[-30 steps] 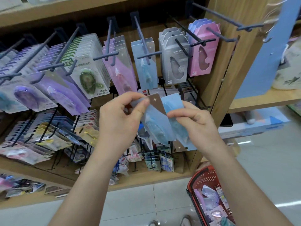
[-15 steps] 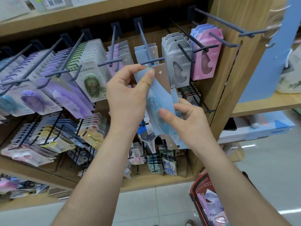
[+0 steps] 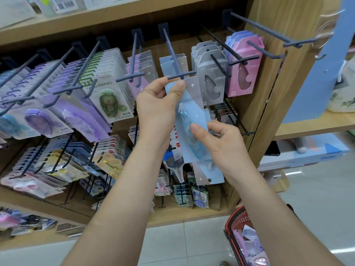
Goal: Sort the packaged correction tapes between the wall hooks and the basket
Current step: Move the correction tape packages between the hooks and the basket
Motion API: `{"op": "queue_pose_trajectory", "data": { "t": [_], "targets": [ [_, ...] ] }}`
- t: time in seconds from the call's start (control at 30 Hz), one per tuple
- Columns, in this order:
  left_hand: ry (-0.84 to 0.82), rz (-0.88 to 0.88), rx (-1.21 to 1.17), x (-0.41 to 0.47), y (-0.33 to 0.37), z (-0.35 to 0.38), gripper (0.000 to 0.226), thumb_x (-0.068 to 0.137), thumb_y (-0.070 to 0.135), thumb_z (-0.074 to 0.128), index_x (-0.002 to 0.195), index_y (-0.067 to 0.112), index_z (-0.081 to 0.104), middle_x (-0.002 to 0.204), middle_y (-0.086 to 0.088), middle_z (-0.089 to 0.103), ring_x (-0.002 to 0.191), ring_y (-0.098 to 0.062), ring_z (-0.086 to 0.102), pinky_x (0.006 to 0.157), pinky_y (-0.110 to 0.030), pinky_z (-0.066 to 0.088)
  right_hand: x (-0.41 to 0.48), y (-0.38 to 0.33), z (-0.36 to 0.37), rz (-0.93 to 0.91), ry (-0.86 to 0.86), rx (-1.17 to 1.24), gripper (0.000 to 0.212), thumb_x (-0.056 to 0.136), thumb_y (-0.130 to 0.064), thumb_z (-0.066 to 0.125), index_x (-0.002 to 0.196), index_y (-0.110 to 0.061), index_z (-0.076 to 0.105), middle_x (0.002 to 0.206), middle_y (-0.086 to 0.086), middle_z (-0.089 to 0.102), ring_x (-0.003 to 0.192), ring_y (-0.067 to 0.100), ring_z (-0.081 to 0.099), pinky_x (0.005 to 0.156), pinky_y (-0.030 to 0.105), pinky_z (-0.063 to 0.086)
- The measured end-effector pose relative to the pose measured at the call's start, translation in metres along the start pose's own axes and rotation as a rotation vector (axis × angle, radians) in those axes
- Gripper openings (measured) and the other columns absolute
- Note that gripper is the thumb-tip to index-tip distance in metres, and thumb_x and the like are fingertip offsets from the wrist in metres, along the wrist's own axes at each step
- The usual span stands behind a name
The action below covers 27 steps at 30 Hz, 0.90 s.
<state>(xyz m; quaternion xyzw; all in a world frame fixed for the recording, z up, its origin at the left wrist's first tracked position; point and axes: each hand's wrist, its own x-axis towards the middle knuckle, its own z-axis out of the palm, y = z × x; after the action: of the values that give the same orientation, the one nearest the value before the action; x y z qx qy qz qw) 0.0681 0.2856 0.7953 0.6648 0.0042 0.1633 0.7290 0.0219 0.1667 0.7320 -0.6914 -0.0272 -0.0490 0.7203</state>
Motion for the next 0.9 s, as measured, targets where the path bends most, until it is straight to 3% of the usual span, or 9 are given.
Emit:
{"op": "queue_pose_trajectory", "data": {
  "t": [0.1, 0.2, 0.33, 0.4, 0.47, 0.53, 0.7, 0.8, 0.9],
  "targets": [
    [-0.051, 0.021, 0.015, -0.009, 0.001, -0.005, 0.018, 0.095, 0.01, 0.063, 0.111, 0.015, 0.062, 0.083, -0.002, 0.073, 0.081, -0.012, 0.067, 0.078, -0.034, 0.056, 0.001, 0.003, 0.003, 0.004, 0.002, 0.033, 0.053, 0.075, -0.063, 0.073, 0.085, -0.01, 0.076, 0.095, 0.032, 0.062, 0.072, 0.026, 0.055, 0.066, 0.047, 0.049],
    [-0.132, 0.082, 0.151, -0.028, -0.004, -0.022, 0.033, 0.094, 0.007, 0.063, 0.113, 0.032, 0.053, 0.086, -0.012, 0.07, 0.078, -0.005, 0.067, 0.075, -0.022, 0.053, 0.004, 0.004, 0.006, 0.004, 0.002, 0.039, 0.072, 0.071, -0.072, 0.071, 0.089, -0.002, 0.071, 0.096, 0.039, 0.057, 0.075, 0.025, 0.052, 0.068, 0.048, 0.046],
    [-0.286, -0.015, 0.267, -0.038, -0.009, -0.04, 0.044, 0.088, 0.008, 0.072, 0.121, 0.032, 0.058, 0.091, -0.005, 0.074, 0.082, -0.029, 0.072, 0.08, -0.042, 0.06, 0.005, 0.001, 0.004, 0.032, -0.02, -0.023, 0.073, 0.08, -0.066, 0.066, 0.098, 0.004, 0.068, 0.111, 0.036, 0.057, 0.098, 0.05, 0.059, 0.092, 0.066, 0.046],
    [-0.255, -0.007, 0.318, -0.034, -0.01, -0.039, 0.047, 0.086, 0.01, 0.074, 0.123, 0.033, 0.057, 0.09, -0.004, 0.074, 0.081, -0.034, 0.07, 0.08, -0.046, 0.059, 0.006, 0.003, 0.001, 0.044, -0.015, -0.06, 0.043, 0.089, -0.051, 0.065, 0.097, -0.01, 0.076, 0.111, 0.016, 0.068, 0.105, 0.031, 0.064, 0.1, 0.056, 0.047],
    [-0.167, 0.022, 0.369, -0.026, -0.014, -0.034, 0.044, 0.086, 0.012, 0.075, 0.121, 0.035, 0.059, 0.089, 0.001, 0.073, 0.08, -0.025, 0.07, 0.078, -0.043, 0.059, 0.004, 0.007, -0.004, 0.019, 0.041, -0.129, 0.01, 0.093, -0.03, 0.067, 0.099, -0.03, 0.075, 0.116, -0.004, 0.067, 0.109, 0.006, 0.062, 0.101, 0.038, 0.05],
    [-0.091, 0.047, 0.455, -0.011, -0.022, -0.029, 0.042, 0.087, 0.018, 0.074, 0.121, 0.038, 0.06, 0.091, 0.004, 0.072, 0.083, -0.018, 0.068, 0.078, -0.041, 0.058, 0.0, 0.008, -0.01, -0.022, 0.145, -0.185, 0.029, 0.094, -0.014, 0.065, 0.098, -0.042, 0.069, 0.119, -0.008, 0.064, 0.104, -0.004, 0.06, 0.093, 0.025, 0.053],
    [0.002, 0.1, 0.653, 0.025, -0.035, -0.01, 0.048, 0.092, 0.024, 0.068, 0.137, 0.032, 0.054, 0.113, 0.001, 0.069, 0.097, -0.013, 0.064, 0.084, -0.023, 0.052, -0.006, 0.002, -0.026, -0.104, 0.208, -0.041, 0.072, 0.088, 0.002, 0.068, 0.123, -0.056, 0.045, 0.108, -0.001, 0.066, 0.089, 0.017, 0.071, 0.078, 0.031, 0.059],
    [-0.024, 0.115, 0.771, 0.022, -0.036, -0.011, 0.05, 0.095, 0.028, 0.063, 0.142, 0.034, 0.047, 0.11, -0.001, 0.069, 0.096, -0.017, 0.064, 0.085, -0.03, 0.051, -0.002, -0.005, -0.032, -0.074, 0.205, 0.197, 0.081, 0.085, 0.009, 0.067, 0.138, -0.046, 0.04, 0.108, 0.004, 0.069, 0.096, 0.019, 0.069, 0.087, 0.038, 0.058],
    [-0.035, 0.137, 0.797, -0.004, -0.033, -0.021, 0.044, 0.098, 0.028, 0.057, 0.141, 0.03, 0.048, 0.104, 0.007, 0.069, 0.097, -0.009, 0.064, 0.087, -0.027, 0.05, 0.004, -0.01, -0.038, -0.029, 0.221, 0.446, 0.063, 0.084, 0.015, 0.062, 0.133, -0.025, 0.054, 0.106, 0.002, 0.067, 0.1, 0.022, 0.063, 0.095, 0.048, 0.051]
  ]
}}
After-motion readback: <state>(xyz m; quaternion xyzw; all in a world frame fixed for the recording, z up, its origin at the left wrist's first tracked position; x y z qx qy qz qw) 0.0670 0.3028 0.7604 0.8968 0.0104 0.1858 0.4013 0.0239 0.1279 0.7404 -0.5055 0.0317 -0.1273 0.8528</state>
